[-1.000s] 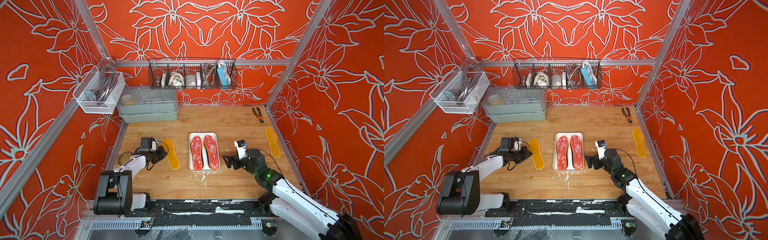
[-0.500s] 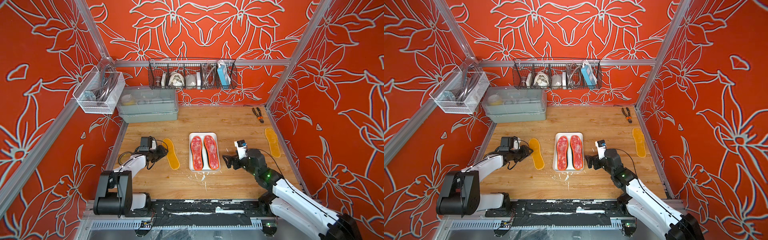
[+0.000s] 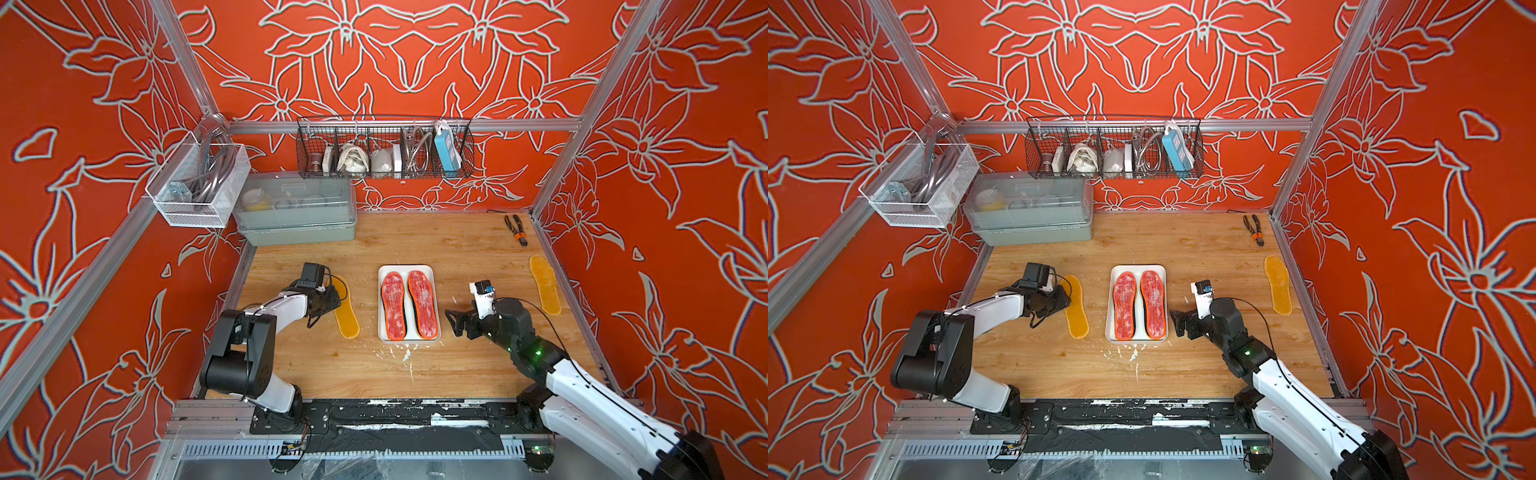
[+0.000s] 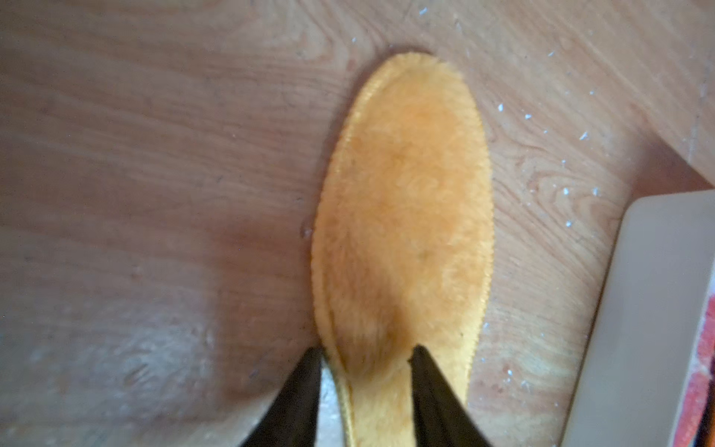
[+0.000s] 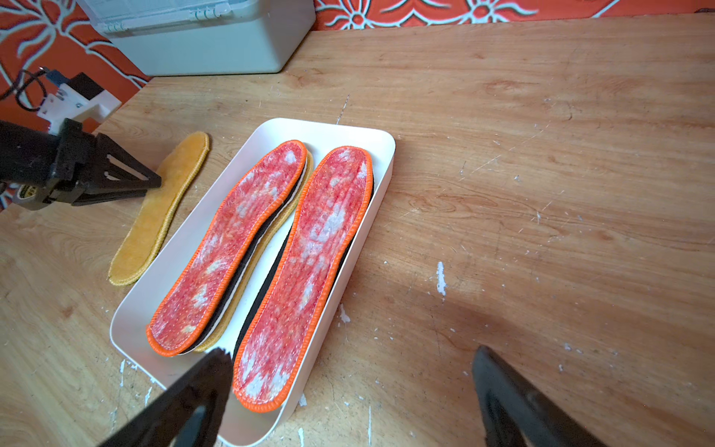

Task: Put the insoles into the storage box
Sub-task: Pick up the insole from the center of the board.

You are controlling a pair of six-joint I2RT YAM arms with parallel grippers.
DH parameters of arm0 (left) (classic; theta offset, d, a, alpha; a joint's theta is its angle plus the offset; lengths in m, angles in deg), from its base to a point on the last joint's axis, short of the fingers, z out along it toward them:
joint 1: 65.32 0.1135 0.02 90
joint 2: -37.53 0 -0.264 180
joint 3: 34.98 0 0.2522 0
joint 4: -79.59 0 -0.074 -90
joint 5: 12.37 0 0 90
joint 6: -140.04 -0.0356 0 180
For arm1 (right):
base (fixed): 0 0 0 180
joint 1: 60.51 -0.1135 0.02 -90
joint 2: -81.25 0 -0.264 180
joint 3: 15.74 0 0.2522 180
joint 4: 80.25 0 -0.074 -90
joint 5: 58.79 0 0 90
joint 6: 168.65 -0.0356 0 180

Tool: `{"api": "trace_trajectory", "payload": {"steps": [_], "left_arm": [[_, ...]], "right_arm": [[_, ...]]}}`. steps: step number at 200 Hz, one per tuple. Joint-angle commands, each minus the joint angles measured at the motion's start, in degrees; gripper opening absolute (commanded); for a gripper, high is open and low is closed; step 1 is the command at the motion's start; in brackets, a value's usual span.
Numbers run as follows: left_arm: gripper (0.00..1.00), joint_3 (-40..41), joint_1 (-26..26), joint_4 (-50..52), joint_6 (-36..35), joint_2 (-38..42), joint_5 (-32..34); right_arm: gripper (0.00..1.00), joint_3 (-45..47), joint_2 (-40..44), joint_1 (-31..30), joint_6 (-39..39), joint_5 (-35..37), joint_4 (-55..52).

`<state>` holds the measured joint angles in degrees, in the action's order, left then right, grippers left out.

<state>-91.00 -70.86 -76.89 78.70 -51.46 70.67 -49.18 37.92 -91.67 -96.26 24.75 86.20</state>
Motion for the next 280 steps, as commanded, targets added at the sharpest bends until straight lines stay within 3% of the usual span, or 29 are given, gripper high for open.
{"api": "trace_trajectory", "payload": {"steps": [1, 19, 55, 117, 162, 280], "left_arm": [[0.19, -2.3, -1.4, 4.3, 0.2, -4.8, 4.7], [0.00, -3.8, -2.3, 5.1, -0.1, -6.5, 6.5], [0.00, -3.5, -2.3, 3.1, -0.8, -5.2, 2.4], [0.00, 0.2, -1.1, -6.5, 1.4, -1.2, -16.5], [0.00, 3.6, 1.4, -9.9, 3.8, 2.6, -20.7], [0.00, 7.3, 2.8, -11.2, 6.0, 13.3, -23.6]], "right_arm": [[1.00, 1.2, 1.0, -0.1, -0.8, 0.6, 0.8], [0.99, 1.3, 1.2, -0.1, -0.8, 1.1, 0.6], [1.00, 1.3, 0.9, -0.2, -0.8, 1.9, 0.5], [0.99, 1.2, 0.0, -0.2, -1.1, 2.5, 0.7], [1.00, 1.4, 0.4, -0.1, -1.1, 2.8, 0.7], [1.00, 1.5, -0.1, -0.1, -1.3, 2.8, 1.1]]}}
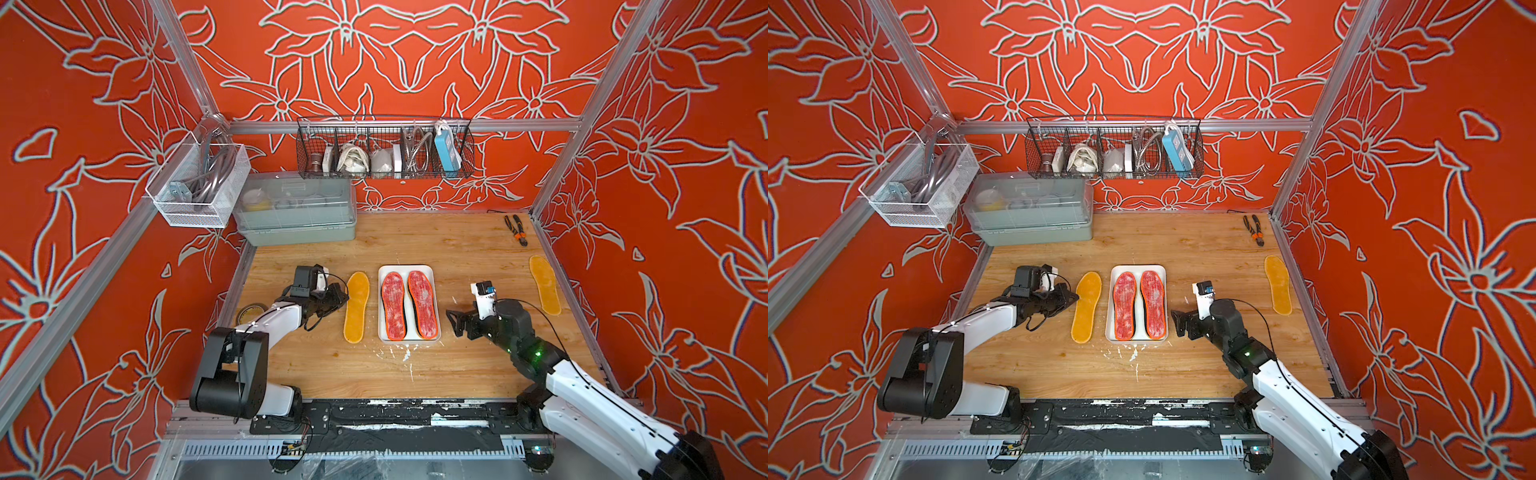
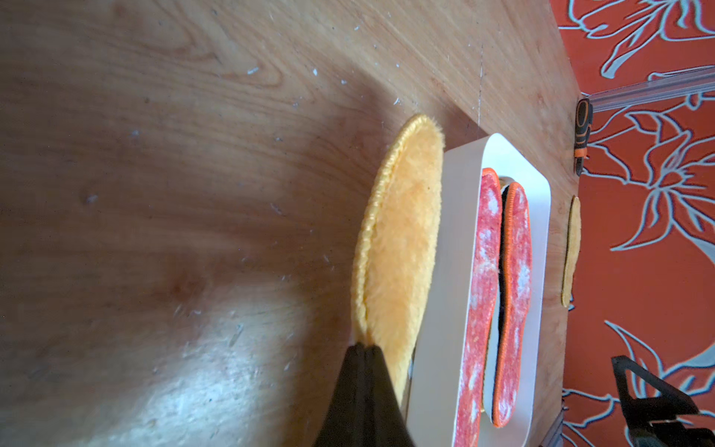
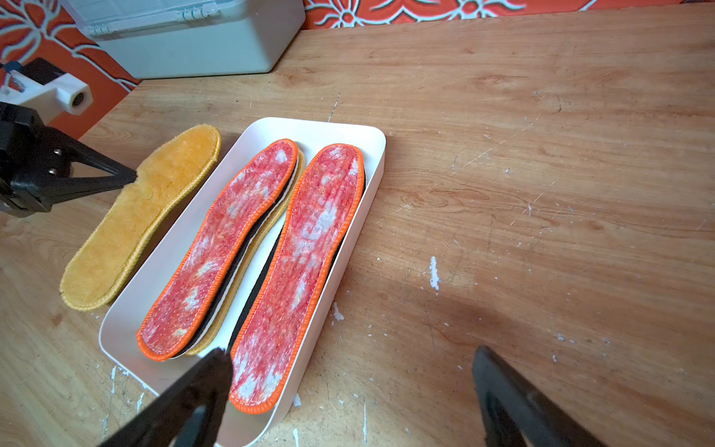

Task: Put the insoles into the storage box
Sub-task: Pick up the insole from the center of the board, then place the insole in the storage box.

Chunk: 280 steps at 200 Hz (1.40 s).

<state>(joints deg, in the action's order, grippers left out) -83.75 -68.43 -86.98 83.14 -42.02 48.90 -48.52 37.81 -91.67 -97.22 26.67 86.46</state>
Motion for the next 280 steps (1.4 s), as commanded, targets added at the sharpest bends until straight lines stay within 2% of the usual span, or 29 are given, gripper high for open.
{"api": "trace_trajectory", "payload": {"steps": [1, 29, 59, 127, 183, 280], "left_arm": [[0.00, 0.1, 0.4, -1.1, 1.7, 4.0, -1.8], [0.00, 0.9, 0.4, -1.8, 5.7, 7.2, -2.5], [0.00, 3.9, -0.4, -7.5, 13.9, 10.0, -3.0], [0.00, 7.3, -11.1, -15.5, 23.9, 13.7, 9.5], [0.00, 6.2, -17.7, -20.2, 26.4, 8.5, 15.3], [0.00, 2.1, -22.2, -29.1, 28.9, -6.2, 14.1]], "right_arm": [[1.00, 0.8, 0.0, -0.1, -0.3, 0.9, 0.8], [0.99, 0.8, -0.2, -0.1, -0.4, 0.8, 1.1], [0.99, 0.8, -0.4, -0.1, -0.4, 0.9, 1.3], [1.00, 0.6, -0.6, -0.1, -0.2, 1.7, 1.1], [1.00, 0.7, -0.3, -0.2, -0.3, 1.9, 1.1], [0.99, 0.7, -0.5, -0.1, -0.2, 2.2, 1.1]]}}
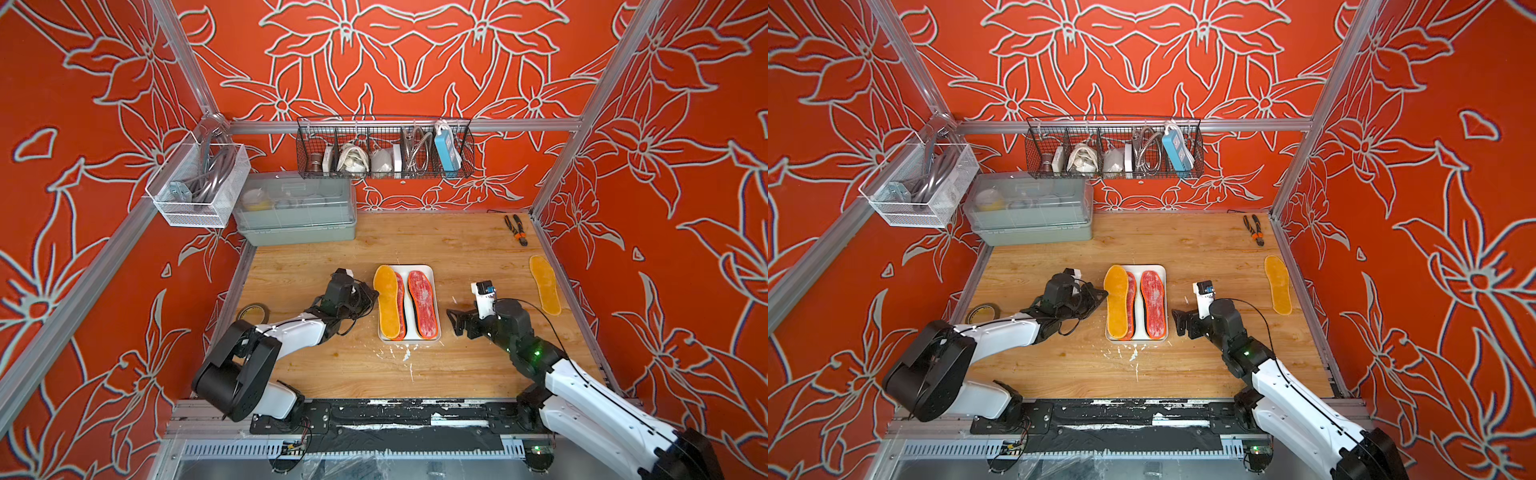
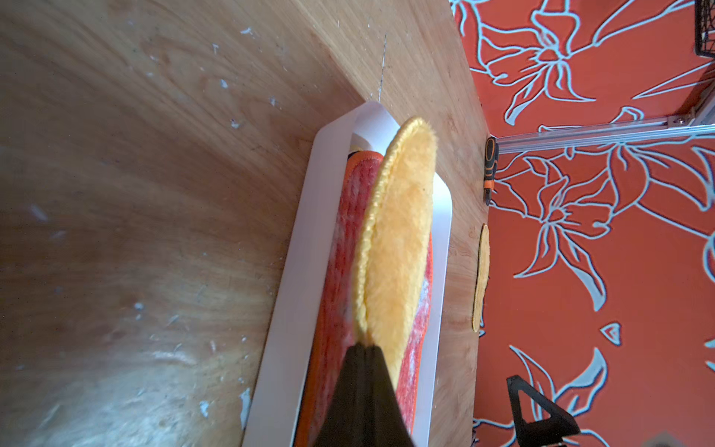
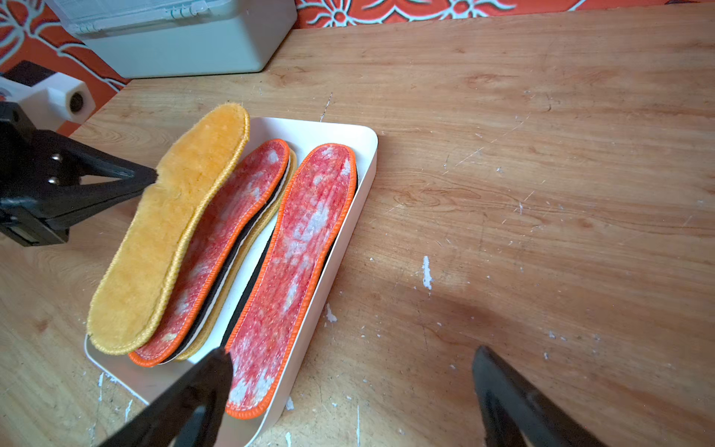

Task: Put the insoles into the storage box
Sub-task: Place the insole in the storage box.

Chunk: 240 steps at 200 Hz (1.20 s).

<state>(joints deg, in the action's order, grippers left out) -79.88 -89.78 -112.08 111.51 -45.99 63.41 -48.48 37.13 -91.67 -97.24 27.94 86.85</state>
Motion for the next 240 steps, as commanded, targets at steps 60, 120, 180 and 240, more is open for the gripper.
{"api": "trace_trajectory", "payload": {"steps": [60, 120, 180, 240], "left_arm": [[0.00, -3.2, -1.8, -2.8, -1.0, -4.8, -0.2], [0.07, -5.9, -1.9, 0.9, -3.8, -7.2, -2.1], [0.07, -6.9, -2.0, 4.9, -5.9, -6.2, -0.6], [0.16, -7.7, -2.1, 7.0, -7.7, -5.3, -0.3]], "right_arm": [[1.00, 0.8, 0.4, -0.2, -0.1, 1.1, 0.5], [1.00, 0.7, 0.3, -0.1, -0.2, 0.7, 0.7], [1.00, 0.8, 0.5, -0.2, -0.2, 0.9, 0.6], [1.00, 0.8, 0.4, -0.2, -0.1, 0.7, 0.7]]}}
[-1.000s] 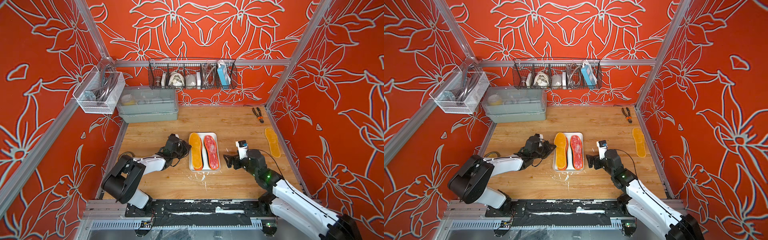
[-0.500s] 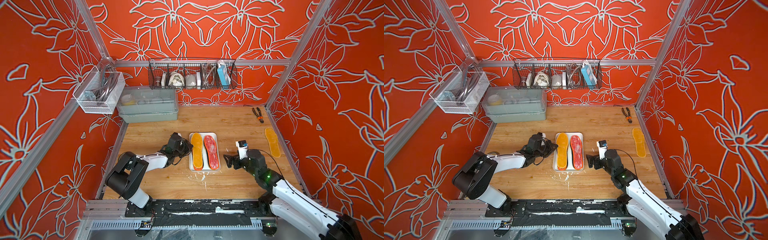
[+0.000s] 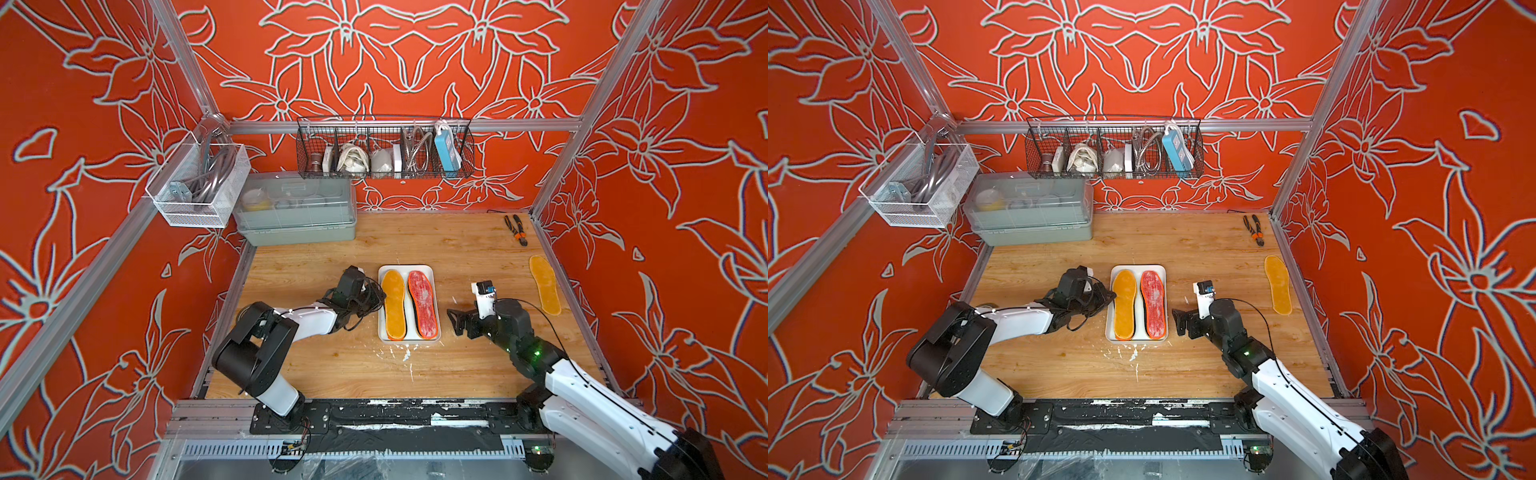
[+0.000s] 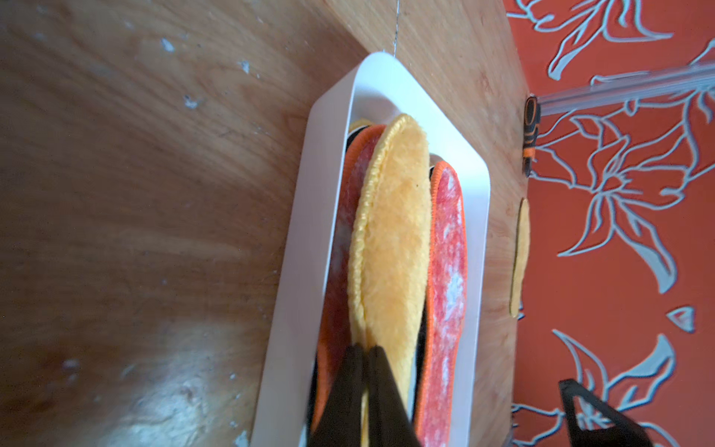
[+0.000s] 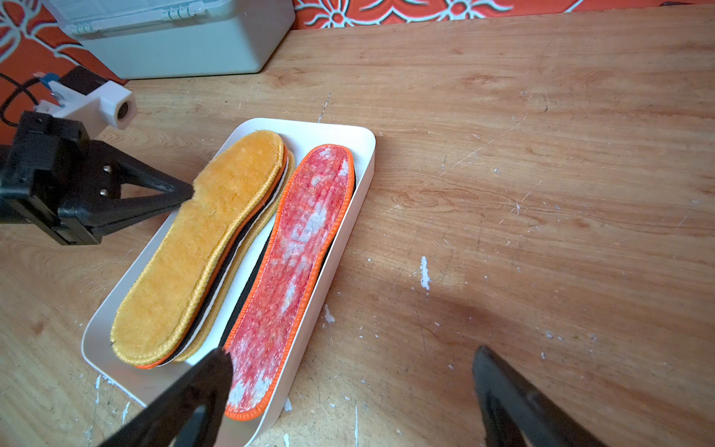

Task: Put the insoles into the storage box
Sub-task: Place the insole in the storage box.

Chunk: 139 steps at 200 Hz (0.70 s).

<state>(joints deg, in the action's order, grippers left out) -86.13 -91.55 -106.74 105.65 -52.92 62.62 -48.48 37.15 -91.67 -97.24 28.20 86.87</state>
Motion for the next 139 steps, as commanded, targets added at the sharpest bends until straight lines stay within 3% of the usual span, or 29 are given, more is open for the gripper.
{"api": "trace_trajectory", "payload": {"steps": [1, 41, 80, 90, 101, 108, 117, 128, 139], "left_arm": [[0.16, -1.4, -0.3, 1.7, -1.9, 1.6, 0.5], [0.30, -3.5, -1.4, 6.6, -4.6, 4.9, 2.6], [0.43, -7.9, -5.8, 16.4, -13.8, 14.3, 12.0], [0.49, -9.1, -8.3, 18.2, -18.1, 16.8, 15.6], [0.60, -10.0, -11.2, 18.3, -23.6, 18.7, 17.5], [0.73, -10.6, -13.1, 18.3, -26.9, 19.5, 18.1], [0.98, -11.4, -15.5, 18.1, -31.4, 19.9, 17.6], [0.99, -12.9, -18.0, 19.1, -34.5, 19.4, 16.6], [0.99, -15.2, -18.9, 20.9, -35.7, 17.8, 13.4]], "right_arm": [[1.00, 0.8, 0.3, -0.2, -0.1, 0.4, 0.6], [1.00, 0.2, 0.1, -0.2, -0.7, 1.7, -0.1], [1.00, -11.9, -8.2, 2.4, -2.4, 14.0, -12.5], [1.00, -16.5, -13.8, 6.1, -3.5, 14.7, -15.6], [0.99, -21.8, -21.8, 11.9, -4.6, 10.1, -18.1], [0.98, -25.1, -26.3, 15.7, -4.3, 8.1, -19.5], [0.98, -29.3, -31.0, 18.6, -4.3, 12.5, -22.2], [1.00, -33.3, -35.6, 21.0, -4.3, 19.7, -23.6], [1.00, -37.1, -39.8, 25.1, -5.0, 20.3, -24.4]]}}
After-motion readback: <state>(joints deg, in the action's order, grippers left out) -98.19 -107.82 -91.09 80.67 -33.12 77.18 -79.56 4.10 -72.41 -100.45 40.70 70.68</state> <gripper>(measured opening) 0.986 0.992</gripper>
